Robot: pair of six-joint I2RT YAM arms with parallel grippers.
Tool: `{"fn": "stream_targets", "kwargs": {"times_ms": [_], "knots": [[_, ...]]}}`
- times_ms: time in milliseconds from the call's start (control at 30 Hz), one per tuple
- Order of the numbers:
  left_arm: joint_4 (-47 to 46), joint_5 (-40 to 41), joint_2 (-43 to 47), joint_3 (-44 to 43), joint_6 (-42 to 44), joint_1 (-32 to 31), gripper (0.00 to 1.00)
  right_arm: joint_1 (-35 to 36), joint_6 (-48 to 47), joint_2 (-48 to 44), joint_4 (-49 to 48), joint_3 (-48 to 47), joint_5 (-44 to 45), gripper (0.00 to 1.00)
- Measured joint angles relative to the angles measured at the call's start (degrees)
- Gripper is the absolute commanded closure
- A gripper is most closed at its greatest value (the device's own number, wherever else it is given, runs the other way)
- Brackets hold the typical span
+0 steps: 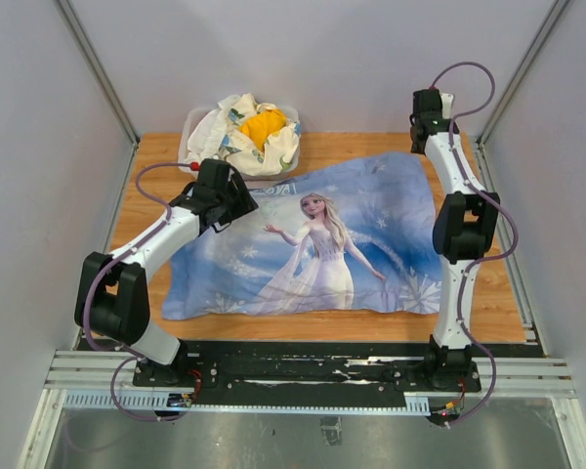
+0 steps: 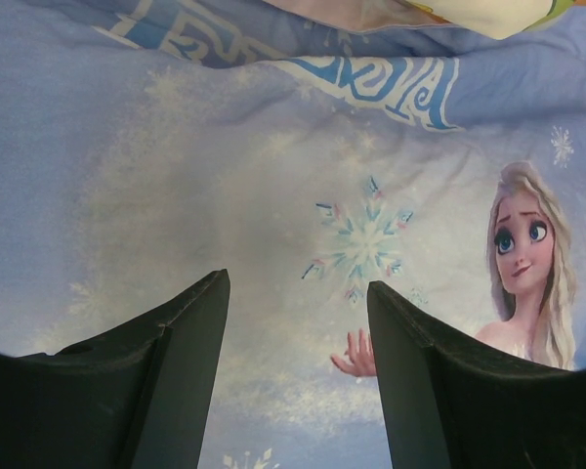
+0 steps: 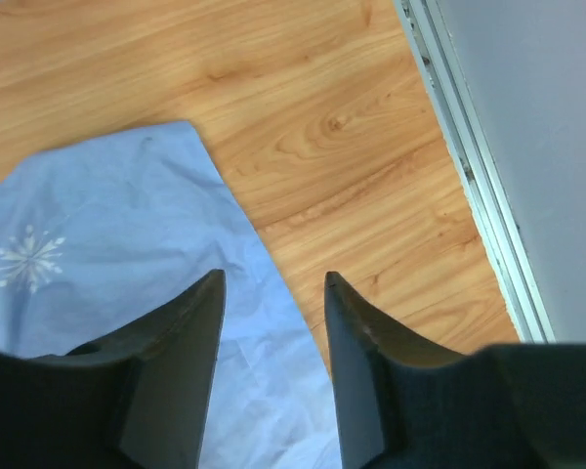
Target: Put the pillow into the pillowcase
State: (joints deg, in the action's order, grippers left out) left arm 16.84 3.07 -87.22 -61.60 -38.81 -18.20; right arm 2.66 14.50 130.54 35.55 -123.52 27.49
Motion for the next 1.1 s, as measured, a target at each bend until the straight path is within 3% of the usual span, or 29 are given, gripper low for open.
{"fn": "stream_targets", "kwargs": {"times_ms": [133, 467, 633, 800, 1100], "knots": [[0.13, 0.07, 0.17, 0.00, 0.09, 0.00, 0.37, 0.79, 0.15, -2.23, -1.66, 0.76, -1.66, 0.40], [1.40, 0.98, 0.52, 0.07, -0.13, 0.63, 0.36, 6.80, 3.72, -18.84, -3.80, 24.06, -10.91, 0.39], [1.36, 2.29, 1.25, 1.77, -1.68, 7.91, 0.37, 10.73, 5.42, -24.04, -4.44, 30.21, -14.80, 0.40], [1.18, 4.13, 1.11, 2.71, -2.40, 14.08, 0.38, 12.20, 6.29, -25.03, -4.90, 33.24, -17.97, 0.42], [-1.31, 0.28, -0.87, 4.52, -1.66, 13.46, 0.38, 18.25, 5.66, -23.19, -4.87, 34.91, -23.98, 0.42]]}}
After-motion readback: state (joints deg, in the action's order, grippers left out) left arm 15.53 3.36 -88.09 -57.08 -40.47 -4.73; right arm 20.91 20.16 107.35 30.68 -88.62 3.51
